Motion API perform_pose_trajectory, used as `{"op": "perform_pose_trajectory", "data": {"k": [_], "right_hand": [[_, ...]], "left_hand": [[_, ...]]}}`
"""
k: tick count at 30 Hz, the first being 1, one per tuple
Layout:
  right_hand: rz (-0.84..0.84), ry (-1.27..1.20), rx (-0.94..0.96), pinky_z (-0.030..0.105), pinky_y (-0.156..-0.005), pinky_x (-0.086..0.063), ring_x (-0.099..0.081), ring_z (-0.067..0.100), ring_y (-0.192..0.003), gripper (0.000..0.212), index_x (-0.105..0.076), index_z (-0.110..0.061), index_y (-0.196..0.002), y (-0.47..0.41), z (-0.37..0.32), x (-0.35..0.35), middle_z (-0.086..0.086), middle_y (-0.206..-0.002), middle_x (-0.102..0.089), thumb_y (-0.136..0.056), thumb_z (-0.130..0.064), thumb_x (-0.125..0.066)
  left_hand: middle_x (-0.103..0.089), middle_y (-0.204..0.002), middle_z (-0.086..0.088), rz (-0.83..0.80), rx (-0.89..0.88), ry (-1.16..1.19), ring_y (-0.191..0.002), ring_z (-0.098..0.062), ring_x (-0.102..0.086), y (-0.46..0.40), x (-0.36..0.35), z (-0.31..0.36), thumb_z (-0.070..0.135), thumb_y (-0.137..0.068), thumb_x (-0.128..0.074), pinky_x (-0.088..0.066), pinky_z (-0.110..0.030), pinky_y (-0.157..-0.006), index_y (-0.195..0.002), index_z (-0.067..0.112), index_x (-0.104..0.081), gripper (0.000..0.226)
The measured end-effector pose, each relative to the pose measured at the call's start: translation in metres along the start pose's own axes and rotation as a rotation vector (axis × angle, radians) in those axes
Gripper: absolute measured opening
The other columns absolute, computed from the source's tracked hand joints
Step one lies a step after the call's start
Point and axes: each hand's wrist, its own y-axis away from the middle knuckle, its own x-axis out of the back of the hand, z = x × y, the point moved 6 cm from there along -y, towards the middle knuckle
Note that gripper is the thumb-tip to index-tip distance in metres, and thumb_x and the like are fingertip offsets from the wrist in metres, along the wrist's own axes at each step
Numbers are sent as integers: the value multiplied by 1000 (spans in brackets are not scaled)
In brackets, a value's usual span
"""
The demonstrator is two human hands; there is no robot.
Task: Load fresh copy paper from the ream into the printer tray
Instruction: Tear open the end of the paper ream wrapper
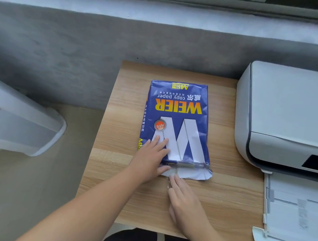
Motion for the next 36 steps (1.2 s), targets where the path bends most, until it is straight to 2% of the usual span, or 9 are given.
{"op": "perform_pose_trajectory", "data": {"k": [8, 12, 14, 17, 21, 24, 26, 29, 36], "right_hand": [[36, -98, -32, 39, -107, -50, -62, 28, -127, 29, -71, -7, -103, -9, 5, 7, 14, -130, -69, -75, -13, -67], [94, -177, -27, 35, -100, -53, -67, 24, -116, 19, -72, -8, -100, -13, 9, 18, 9, -119, -74, -85, -15, -63], [178, -376, -186, 32, -86, -57, -71, 18, -96, 17, -72, -11, -96, -15, 17, 29, 3, -104, -76, -92, -21, -59], [233, -705, -631, 36, -69, -54, -65, 14, -73, 21, -65, -21, -85, -16, 41, 26, -4, -77, -70, -99, -30, -52], [357, -866, -1027, 37, -81, -54, -68, 17, -87, 27, -62, -23, -115, -17, 64, 19, -2, -94, -70, -94, -37, -51], [357, -760, -1136, 32, -72, -42, -56, 22, -82, 23, -60, -9, -114, -17, 72, 22, 4, -112, -55, -94, -20, -60], [332, -700, -1211, 32, -68, -41, -55, 23, -78, 20, -61, -8, -107, -16, 75, 21, 5, -114, -52, -92, -21, -63], [364, -674, -1295, 33, -67, -42, -56, 25, -80, 20, -62, -11, -104, -17, 75, 19, 2, -112, -50, -91, -25, -65], [460, -610, -1314, 31, -67, -39, -60, 29, -93, 21, -69, -10, -105, -18, 69, 22, -6, -106, -43, -89, -22, -68]], "left_hand": [[-44, -160, -5, 13, -4, -21, -151, -34, -32, -3, 2, 1, 30, -96, -67, -35, -51, -116, -110, 12, -67, 22], [-69, -119, -5, 154, 6, 92, -125, -33, -57, -1, 17, 4, 17, -90, -75, -48, -54, -101, -93, 11, -68, 10], [-67, -105, -2, 188, 41, 143, -100, -25, -52, 2, 21, 1, 20, -96, -67, -44, -44, -98, -96, 13, -64, 8], [-64, -96, -1, 230, 62, 127, -76, -23, -44, 4, 24, -2, 24, -101, -59, -36, -35, -75, -100, 14, -60, 11], [-60, -75, 2, 377, -33, -9, -58, -23, -47, 7, 26, 4, 18, -86, -81, -49, -32, -63, -85, 15, -60, 22], [-63, -82, 2, 456, -114, -55, -73, -21, -61, 12, 24, 6, 21, -80, -85, -60, -47, -88, -89, 15, -61, 27], [-72, -107, -3, 406, -146, -118, -102, -25, -69, 12, 15, 4, 26, -80, -84, -55, -53, -99, -104, 13, -65, 33], [-64, -142, -8, 283, -132, -181, -134, -33, -57, 7, -1, -2, 33, -87, -78, -49, -55, -109, -132, 12, -61, 52], [-52, -154, -14, 174, -97, -156, -145, -39, -44, 1, -15, -2, 23, -101, -61, -44, -61, -110, -137, 13, -56, 38]]}}
